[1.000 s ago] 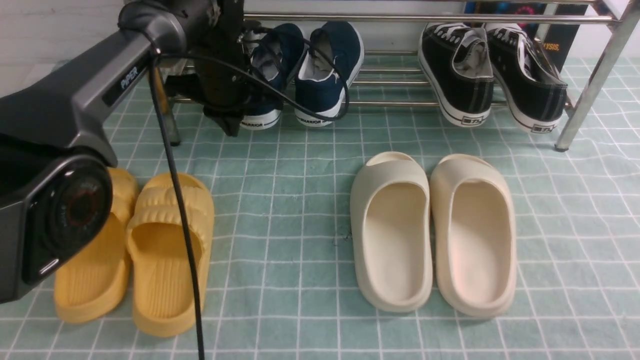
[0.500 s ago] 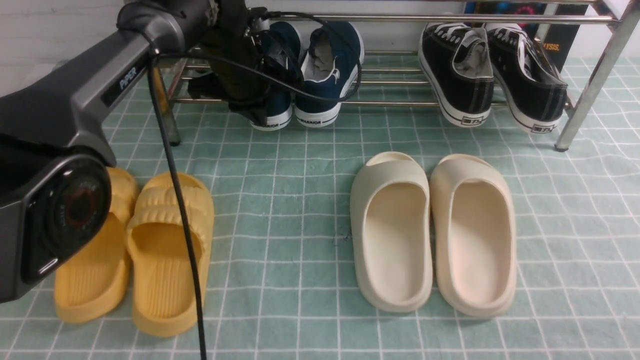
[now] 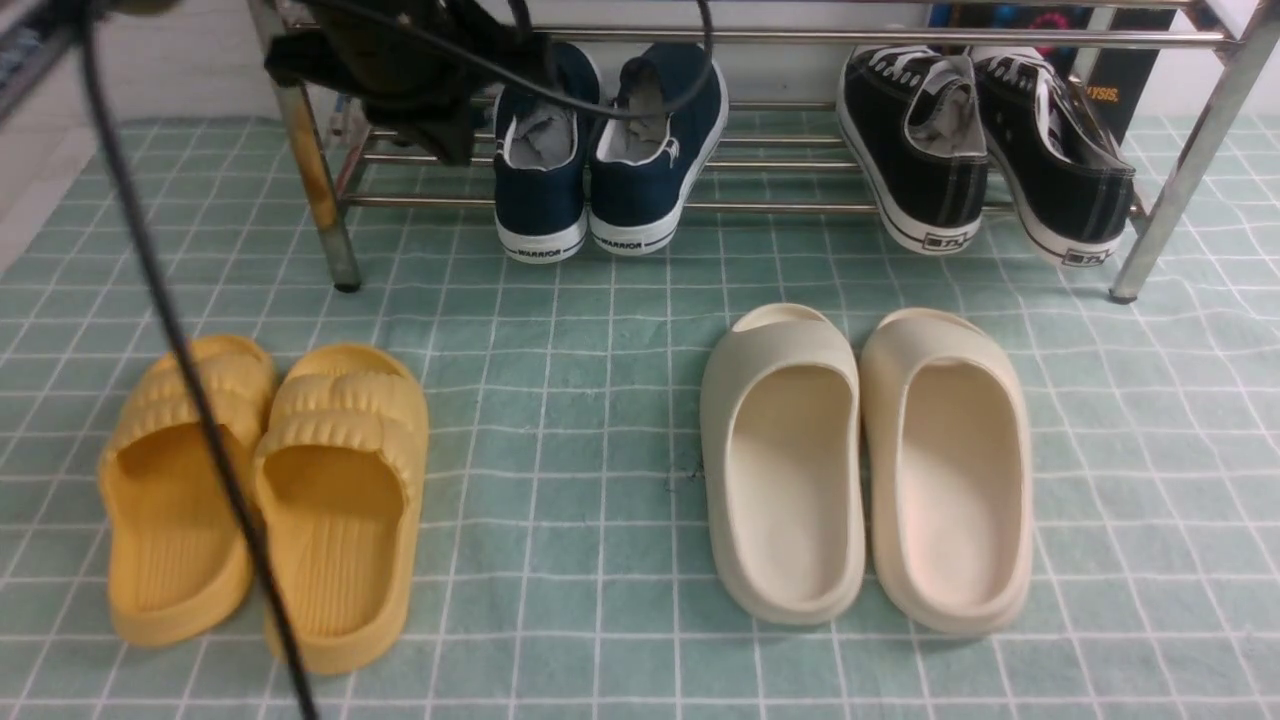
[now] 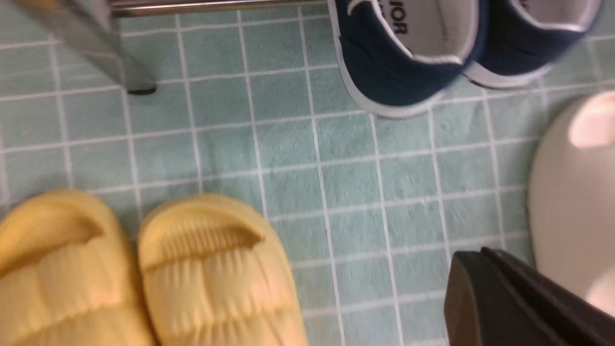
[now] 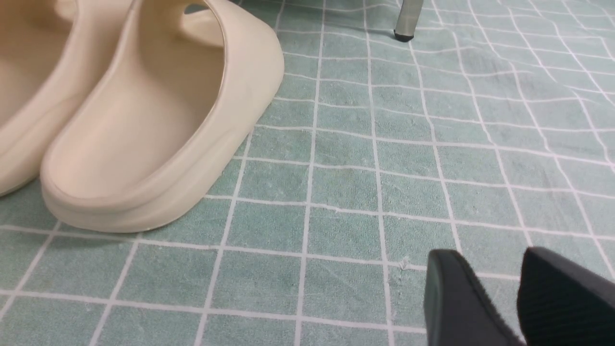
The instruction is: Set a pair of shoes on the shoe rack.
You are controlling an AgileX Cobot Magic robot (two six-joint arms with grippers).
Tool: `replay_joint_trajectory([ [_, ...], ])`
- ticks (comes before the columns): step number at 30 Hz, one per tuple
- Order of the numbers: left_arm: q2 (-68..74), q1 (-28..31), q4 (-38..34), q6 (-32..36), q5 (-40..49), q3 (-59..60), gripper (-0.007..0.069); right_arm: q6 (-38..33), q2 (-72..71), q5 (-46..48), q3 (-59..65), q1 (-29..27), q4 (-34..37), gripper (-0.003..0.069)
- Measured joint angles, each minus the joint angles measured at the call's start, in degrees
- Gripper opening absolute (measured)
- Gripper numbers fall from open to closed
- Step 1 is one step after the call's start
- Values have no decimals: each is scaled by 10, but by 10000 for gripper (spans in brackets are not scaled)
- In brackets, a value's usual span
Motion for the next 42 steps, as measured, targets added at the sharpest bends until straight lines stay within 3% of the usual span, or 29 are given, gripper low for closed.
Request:
replay_joint_trajectory([
  [4,-118,0,0,1,-8,110,-13,0,0,0,0,0,0,239],
  [9,-268,0,0,1,-117,291,-13,0,0,0,0,0,0,239],
  [13,-442,0,-1,-1,-316,500,-13,0,0,0,0,0,0,239],
  [14,-442,0,-1,-1,-316,509,-13,0,0,0,0,0,0,239],
  [16,-532,0,-1,-7,-423,611,-13,0,0,0,0,0,0,239],
  [24,-733,0,-1,-9,-703,906,-13,0,0,0,0,0,0,239],
  [27,-773,0,-1,-9,-762,974,-13,0,0,0,0,0,0,239],
  [36,-799,0,-1,-9,-777,1111,-13,0,0,0,0,0,0,239],
  [42,-871,7,-7,-23,-716,1147,-13,0,0,0,0,0,0,239],
])
